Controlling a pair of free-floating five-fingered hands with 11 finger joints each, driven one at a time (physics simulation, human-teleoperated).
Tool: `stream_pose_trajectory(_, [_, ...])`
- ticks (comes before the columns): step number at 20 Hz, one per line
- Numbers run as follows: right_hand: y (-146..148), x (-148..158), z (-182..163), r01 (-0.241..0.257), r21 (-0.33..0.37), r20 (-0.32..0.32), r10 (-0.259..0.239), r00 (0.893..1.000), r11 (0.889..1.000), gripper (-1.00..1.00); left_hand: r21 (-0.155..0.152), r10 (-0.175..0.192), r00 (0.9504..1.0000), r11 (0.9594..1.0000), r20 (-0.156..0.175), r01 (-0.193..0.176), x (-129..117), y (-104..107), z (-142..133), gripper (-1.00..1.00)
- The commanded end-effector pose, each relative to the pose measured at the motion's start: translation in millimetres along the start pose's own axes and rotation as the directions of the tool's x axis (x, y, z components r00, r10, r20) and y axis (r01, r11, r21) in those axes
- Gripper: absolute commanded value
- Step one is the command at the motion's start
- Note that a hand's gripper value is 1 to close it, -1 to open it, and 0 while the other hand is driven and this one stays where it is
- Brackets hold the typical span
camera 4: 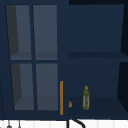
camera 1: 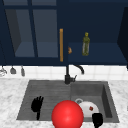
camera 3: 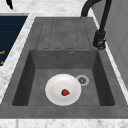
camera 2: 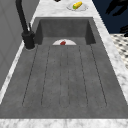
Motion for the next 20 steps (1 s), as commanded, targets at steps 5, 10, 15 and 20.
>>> stream_pose_trajectory(5, [0,0,0,0.000,0.000,0.000,0.000,1.000,1.000,0.00,0.063,0.021,0.9982,0.9979,-0.057,-0.017,-1,29,-3,-1.00])
stream_pose_trajectory(10, [0,0,0,0.000,0.000,0.000,0.000,1.000,1.000,0.00,0.101,0.021,0.9971,0.9948,-0.074,-0.013,9,45,-6,-1.00])
stream_pose_trajectory(15, [0,0,0,0.000,0.000,0.000,0.000,1.000,1.000,0.00,0.127,0.027,0.9965,0.9918,-0.079,-0.017,23,59,-6,-1.00])
stream_pose_trajectory(20, [0,0,0,0.000,0.000,0.000,0.000,1.000,1.000,0.00,0.153,0.057,0.9964,0.9870,-0.063,-0.047,33,66,-6,-1.00])
